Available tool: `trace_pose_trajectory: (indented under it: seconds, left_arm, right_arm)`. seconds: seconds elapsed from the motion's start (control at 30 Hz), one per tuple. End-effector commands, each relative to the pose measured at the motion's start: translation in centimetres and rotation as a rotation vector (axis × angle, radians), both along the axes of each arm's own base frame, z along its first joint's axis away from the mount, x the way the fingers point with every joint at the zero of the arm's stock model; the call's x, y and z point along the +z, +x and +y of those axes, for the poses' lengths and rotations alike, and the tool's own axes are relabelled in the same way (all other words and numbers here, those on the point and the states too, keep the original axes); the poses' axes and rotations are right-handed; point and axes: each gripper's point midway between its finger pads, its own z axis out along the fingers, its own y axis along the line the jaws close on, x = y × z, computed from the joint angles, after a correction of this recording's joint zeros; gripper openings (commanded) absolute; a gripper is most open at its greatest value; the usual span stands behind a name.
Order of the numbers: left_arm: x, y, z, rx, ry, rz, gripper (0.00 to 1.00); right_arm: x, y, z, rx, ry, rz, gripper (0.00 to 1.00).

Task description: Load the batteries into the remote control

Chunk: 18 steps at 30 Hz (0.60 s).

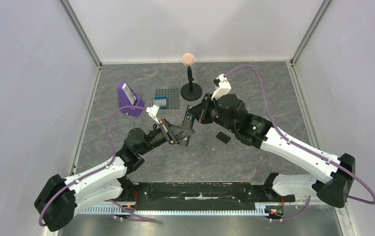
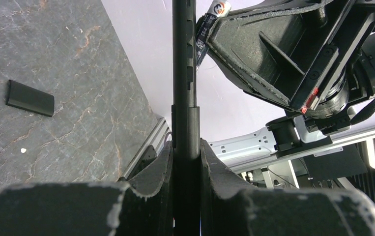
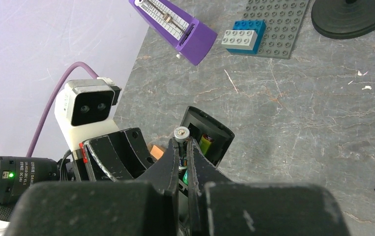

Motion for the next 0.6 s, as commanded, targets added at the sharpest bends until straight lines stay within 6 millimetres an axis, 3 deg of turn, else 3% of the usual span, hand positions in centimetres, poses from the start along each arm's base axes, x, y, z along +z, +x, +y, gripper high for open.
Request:
trace_pose_trajectory:
  seconds: [0.0,0.2,0.57]
  left_arm:
    - [3.9,-0.8,0.3,-0.014,-0.110,-0.152,0.02]
    - [4.4,-0.9,0.4,-0.014,-0.134,-0.176,0.02]
    - [4.1,-0.9,0.3,-0.018,-0.147,-0.158,0.02]
  right_arm:
    - [0.0,-0.8,0.4,0.024,-0.011,0.064,0.00]
    - [-1.7,-1.5,0.2,0.022,-0.023,0.130,0.00]
    - [-1.5,-0.7,-0.7,-0.042,-0.048,0.116,0.12]
